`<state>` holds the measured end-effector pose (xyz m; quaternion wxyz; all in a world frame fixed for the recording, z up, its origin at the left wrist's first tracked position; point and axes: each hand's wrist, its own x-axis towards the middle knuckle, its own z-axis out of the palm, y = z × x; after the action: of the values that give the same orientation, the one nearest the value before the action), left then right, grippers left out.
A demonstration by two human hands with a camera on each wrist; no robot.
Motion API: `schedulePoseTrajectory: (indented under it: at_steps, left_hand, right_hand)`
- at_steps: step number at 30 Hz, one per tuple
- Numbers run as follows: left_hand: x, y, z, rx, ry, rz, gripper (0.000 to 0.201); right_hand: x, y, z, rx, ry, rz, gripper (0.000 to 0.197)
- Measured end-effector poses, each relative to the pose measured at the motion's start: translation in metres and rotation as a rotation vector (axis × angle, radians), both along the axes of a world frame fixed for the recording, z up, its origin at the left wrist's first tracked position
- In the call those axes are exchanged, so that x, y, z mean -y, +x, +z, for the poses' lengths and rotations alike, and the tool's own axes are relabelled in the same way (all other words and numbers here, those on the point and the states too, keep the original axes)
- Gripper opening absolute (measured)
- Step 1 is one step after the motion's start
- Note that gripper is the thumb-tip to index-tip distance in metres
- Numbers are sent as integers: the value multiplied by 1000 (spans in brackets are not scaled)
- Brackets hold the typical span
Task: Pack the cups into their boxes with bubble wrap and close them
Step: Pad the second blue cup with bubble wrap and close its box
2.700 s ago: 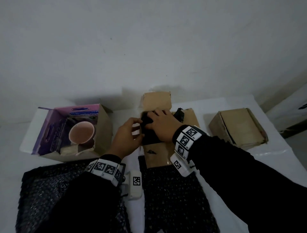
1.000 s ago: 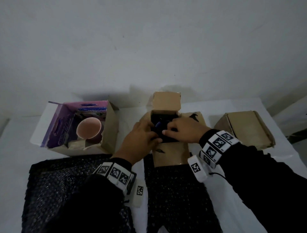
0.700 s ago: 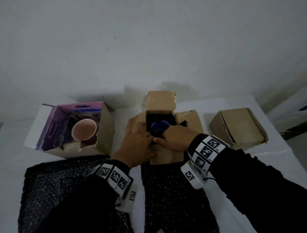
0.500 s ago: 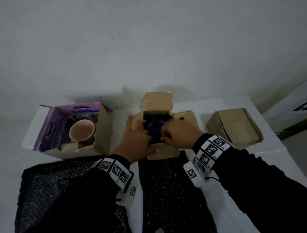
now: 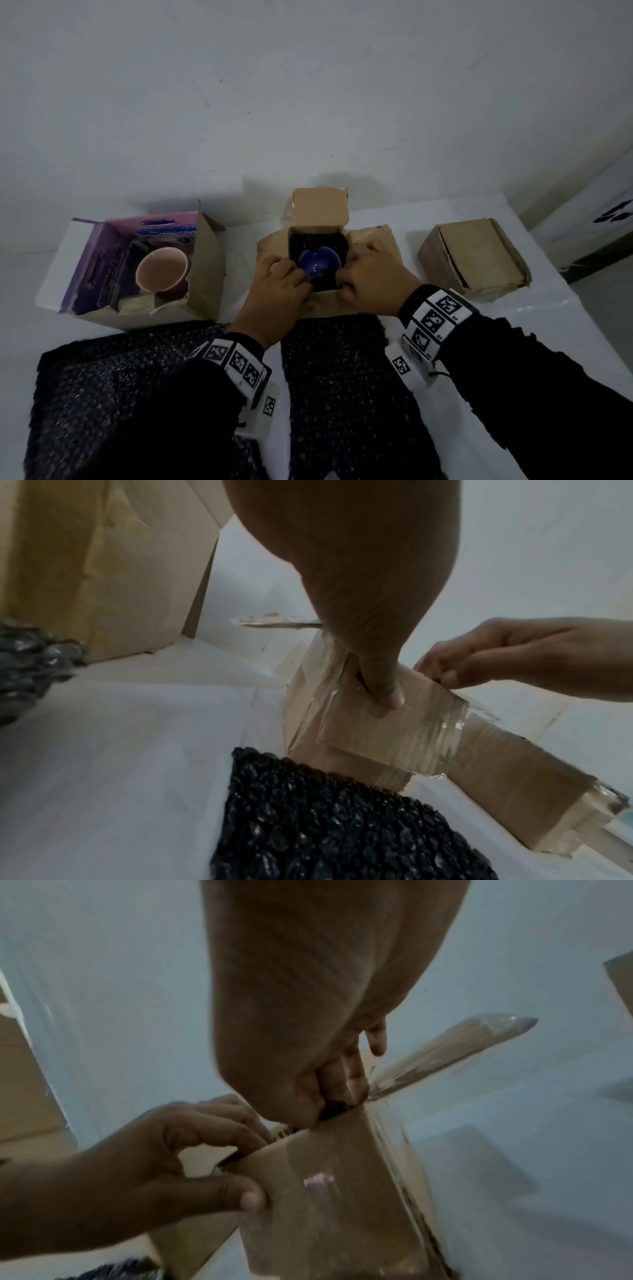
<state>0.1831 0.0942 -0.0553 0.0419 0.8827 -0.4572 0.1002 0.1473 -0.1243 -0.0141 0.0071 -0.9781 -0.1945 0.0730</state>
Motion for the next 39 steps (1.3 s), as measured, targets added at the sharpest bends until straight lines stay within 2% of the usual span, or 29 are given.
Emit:
schedulePoseTrajectory:
  at_steps: [3,6,10,13,17,21,25,27,28,30,32,36,39]
  left_hand:
    - [2,-6,-2,21,-26,39,30]
    - [6,-10,-4,-44,-66,141,46]
    - [12,-13,-5,-66,-47,199,23]
    - [12,-13,-5,-55,-35,205,15]
    - [12,-17,-2,-29,-17,213,12]
    - [13,-18,1,-22,47,225,11]
    - [18,-19,6,-21,104,186,17]
    - [25,-20,14,-17,141,200,20]
    - [29,-20,20,-45,152,215,20]
    - [36,-21,30,-146,243,281,7]
    - [40,-21,30,-165,314,352,17]
    - [40,-20,32,-148,406,424,38]
    - [39,-23,33,-132,408,409,28]
  right_hand:
    - [-2,-8,-4,-64,-101,-10,77]
    - [-6,-11,-12,-92,-92,-13,90]
    - [-5,-9,-23,-131,2,-72,86]
    - [-2,-5,-24,-75,41,-64,79]
    - [2,-9,-33,80,134,-29,56]
    - [3,-18,-39,136,174,-29,35]
    - [0,-15,-29,21,60,-29,50]
    - [-3,-9,-22,-66,-21,-42,51]
    - [-6,-6,-19,-89,-46,-49,51]
    - [-11,-3,-14,-143,-64,-72,53]
    - [-15,-3,-14,-202,-78,-99,54]
    - [-19,-3,-15,-161,-106,-100,59]
    - [-9,-7,-22,-47,-117,-33,67]
